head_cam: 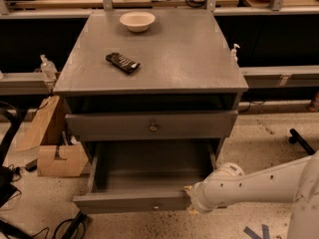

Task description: Open middle drawer

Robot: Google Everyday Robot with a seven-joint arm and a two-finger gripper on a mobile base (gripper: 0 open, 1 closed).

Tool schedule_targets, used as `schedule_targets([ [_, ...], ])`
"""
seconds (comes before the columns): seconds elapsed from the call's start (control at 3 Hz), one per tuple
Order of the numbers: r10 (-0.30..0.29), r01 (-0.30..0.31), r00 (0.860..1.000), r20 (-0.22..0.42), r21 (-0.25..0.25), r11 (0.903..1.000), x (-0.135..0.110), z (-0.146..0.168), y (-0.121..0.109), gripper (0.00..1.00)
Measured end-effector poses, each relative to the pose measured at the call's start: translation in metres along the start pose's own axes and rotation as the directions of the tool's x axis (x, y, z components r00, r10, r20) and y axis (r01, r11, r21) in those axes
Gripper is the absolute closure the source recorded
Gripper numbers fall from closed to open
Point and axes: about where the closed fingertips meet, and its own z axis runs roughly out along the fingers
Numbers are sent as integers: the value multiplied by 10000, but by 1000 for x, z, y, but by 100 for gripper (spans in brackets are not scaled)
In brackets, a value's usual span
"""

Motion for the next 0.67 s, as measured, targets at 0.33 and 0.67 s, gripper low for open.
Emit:
schedule_targets([
  [0.33,0,0,10000,0,0,10000,0,0,0,9],
  [0.67,-3,3,10000,2,-14,10000,0,0,0,0],
])
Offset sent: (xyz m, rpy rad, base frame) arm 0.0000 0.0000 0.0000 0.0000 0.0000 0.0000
